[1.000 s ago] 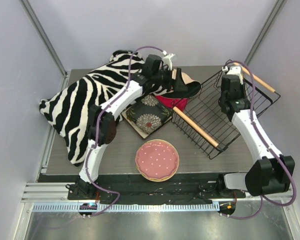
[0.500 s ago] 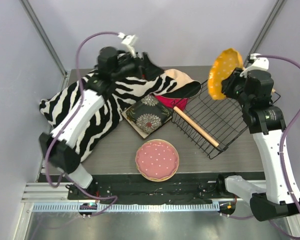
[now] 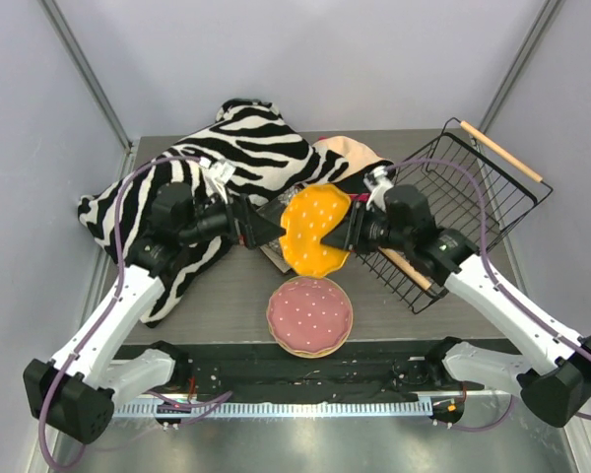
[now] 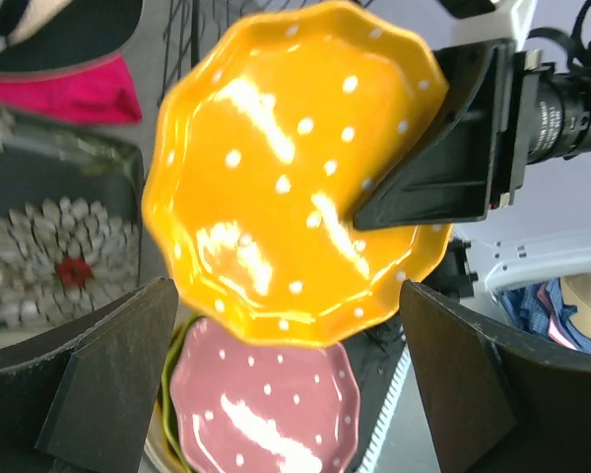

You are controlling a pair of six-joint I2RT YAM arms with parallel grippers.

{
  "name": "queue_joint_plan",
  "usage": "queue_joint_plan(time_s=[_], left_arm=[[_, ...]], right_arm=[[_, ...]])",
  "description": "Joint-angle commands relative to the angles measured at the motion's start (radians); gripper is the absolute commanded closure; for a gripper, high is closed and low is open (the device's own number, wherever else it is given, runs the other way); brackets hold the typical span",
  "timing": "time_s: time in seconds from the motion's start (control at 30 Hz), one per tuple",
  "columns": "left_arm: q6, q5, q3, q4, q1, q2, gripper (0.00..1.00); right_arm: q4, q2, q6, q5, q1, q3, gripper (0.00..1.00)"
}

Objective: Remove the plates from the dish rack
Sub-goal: Place the plate at the center of the board.

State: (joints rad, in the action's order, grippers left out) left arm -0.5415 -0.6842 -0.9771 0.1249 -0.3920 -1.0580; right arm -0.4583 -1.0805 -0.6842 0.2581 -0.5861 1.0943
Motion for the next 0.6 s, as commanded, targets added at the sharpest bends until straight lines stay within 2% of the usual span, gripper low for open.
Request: queue_joint_plan(time_s=[0.0,0.1,0.23,0.37,0.57], left_arm=[[-0.034,-0.023,0.096,0.054,0.016,0.114,0.0],[-0.003,0.036,0.167,0.142,0.036,0.179,0.0],[-0.005,0.055,0.221,0.197,0.048,0.236,0.0],[-0.008,0.081,0.273,0.255,0.047,0.277,0.0],[-0.018,0.04,0.376,0.283,0.044,0.335,0.04]], right_arm=[[0.254,0.077,-0.175,0.101,-0.073,-0.051,0.99],[0.196,0.085,-0.192,0.066,-0.122,-0.108,0.99],[0.23,0.122,-0.279,0.058,-0.181,-0.229,0.99],[0.237,0.14,-0.331,0.018,-0.236,-0.283,0.99],[0.285,0.137,-0.422,-0.011,-0.308,-0.37,0.99]])
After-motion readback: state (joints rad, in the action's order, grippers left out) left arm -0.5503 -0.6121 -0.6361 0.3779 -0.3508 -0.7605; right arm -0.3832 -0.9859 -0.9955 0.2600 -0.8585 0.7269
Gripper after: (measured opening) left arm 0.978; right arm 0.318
